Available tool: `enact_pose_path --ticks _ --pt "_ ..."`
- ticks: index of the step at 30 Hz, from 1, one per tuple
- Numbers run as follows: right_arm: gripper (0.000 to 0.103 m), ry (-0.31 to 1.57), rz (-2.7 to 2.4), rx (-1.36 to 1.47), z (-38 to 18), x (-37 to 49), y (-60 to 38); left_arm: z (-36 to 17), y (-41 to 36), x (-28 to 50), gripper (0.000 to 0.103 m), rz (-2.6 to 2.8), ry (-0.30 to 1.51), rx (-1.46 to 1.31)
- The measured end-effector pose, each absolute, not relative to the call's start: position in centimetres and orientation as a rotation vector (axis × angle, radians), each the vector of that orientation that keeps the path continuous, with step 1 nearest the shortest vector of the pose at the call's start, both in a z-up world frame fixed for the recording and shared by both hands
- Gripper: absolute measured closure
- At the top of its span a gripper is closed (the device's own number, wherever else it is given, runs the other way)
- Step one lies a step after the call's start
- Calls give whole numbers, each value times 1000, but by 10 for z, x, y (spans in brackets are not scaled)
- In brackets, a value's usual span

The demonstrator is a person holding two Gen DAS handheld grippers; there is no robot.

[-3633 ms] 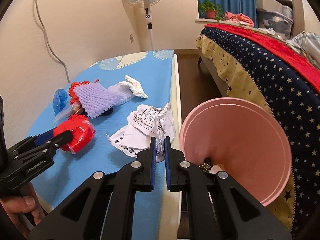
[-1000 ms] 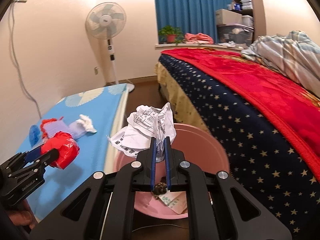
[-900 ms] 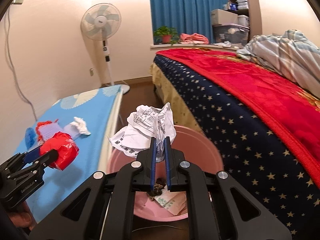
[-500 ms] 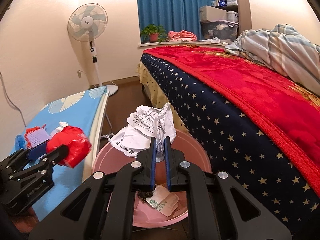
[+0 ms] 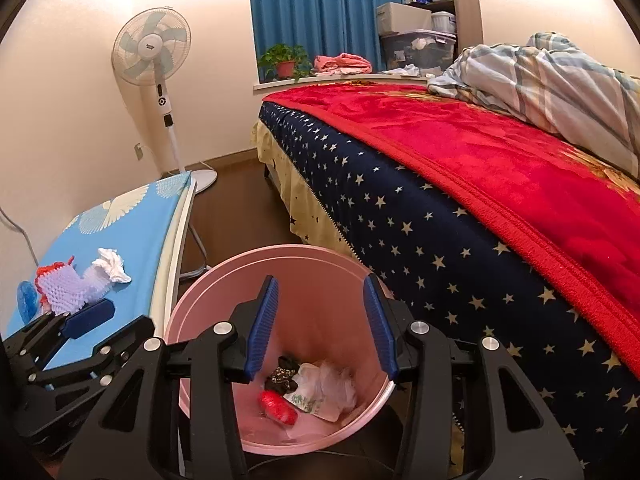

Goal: Collect trash
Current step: 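Carry both items over the pink bin and open both tools to drop them, then move both tools back to the remaining trash on the table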

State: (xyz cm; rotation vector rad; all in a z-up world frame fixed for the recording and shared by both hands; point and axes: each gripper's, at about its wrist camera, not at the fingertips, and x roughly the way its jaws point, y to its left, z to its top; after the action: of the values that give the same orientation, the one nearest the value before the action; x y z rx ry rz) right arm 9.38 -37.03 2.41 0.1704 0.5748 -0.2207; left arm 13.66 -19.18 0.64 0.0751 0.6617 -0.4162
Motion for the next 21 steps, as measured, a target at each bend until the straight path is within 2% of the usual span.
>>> enact_pose_path --ticks 21 --pt "58 541 -42 83 37 76 -305 31 -82 94 46 -279 589 18"
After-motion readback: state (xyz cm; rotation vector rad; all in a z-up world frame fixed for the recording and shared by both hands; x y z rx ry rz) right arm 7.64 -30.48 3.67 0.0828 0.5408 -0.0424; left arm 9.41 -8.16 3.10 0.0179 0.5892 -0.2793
